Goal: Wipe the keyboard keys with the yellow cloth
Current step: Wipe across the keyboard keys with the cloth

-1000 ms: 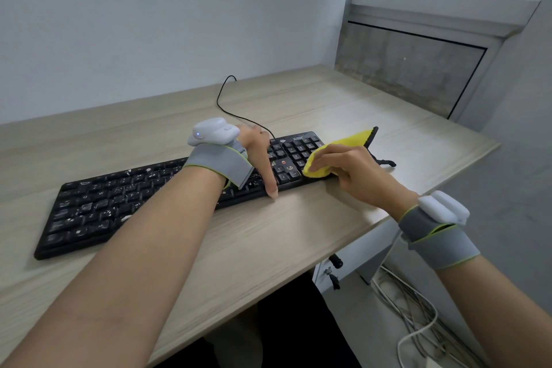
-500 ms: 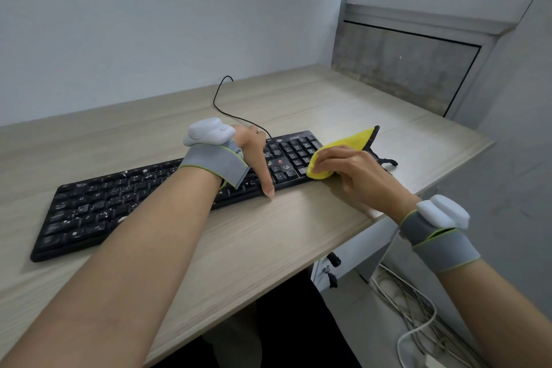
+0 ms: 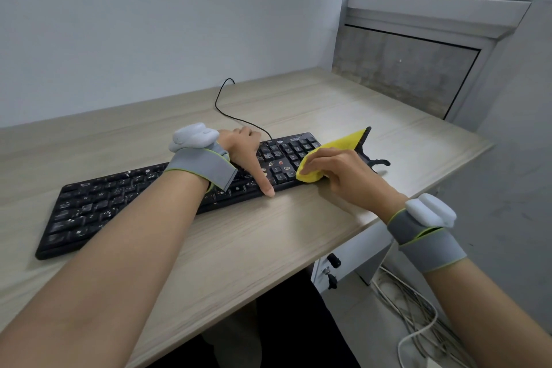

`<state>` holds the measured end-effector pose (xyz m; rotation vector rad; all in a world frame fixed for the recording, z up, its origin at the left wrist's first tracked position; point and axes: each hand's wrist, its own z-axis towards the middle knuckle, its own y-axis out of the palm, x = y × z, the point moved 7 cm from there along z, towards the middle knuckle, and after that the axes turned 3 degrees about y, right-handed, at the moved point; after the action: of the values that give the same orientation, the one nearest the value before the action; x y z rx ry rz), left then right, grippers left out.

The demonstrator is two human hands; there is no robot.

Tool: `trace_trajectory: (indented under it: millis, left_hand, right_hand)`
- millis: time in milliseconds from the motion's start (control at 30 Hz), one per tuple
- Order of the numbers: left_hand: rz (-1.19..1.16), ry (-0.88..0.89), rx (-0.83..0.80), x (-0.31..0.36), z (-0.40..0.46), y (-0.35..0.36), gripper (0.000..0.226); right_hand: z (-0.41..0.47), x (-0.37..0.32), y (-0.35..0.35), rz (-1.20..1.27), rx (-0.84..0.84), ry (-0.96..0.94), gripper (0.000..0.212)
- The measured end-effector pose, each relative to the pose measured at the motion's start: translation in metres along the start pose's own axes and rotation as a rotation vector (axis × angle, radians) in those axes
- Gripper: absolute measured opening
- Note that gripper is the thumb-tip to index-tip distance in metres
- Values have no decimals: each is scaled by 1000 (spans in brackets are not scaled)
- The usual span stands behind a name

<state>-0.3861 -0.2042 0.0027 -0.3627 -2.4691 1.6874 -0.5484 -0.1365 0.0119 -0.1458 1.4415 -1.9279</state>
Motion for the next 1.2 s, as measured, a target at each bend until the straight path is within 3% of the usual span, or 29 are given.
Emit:
trace_trajectory:
  millis: [300, 533, 667, 967, 1200]
  left_hand:
    - [63, -67, -86, -35, -25, 7, 162]
    - [81, -79, -40, -30, -24, 8, 127]
    - [85, -84, -30, -28, -24, 7, 115]
    - [64, -75, -7, -29, -24, 8, 106]
    - [66, -73, -2, -29, -22, 9, 109]
  right_hand:
    - [2, 0, 0, 31, -15, 21, 48]
    - [5, -9, 5, 60, 53, 67, 50]
    - [8, -36, 22, 40, 40, -2, 52]
    - [8, -16, 8, -65, 38, 63, 49]
    - [17, -42, 24, -29, 36, -21, 53]
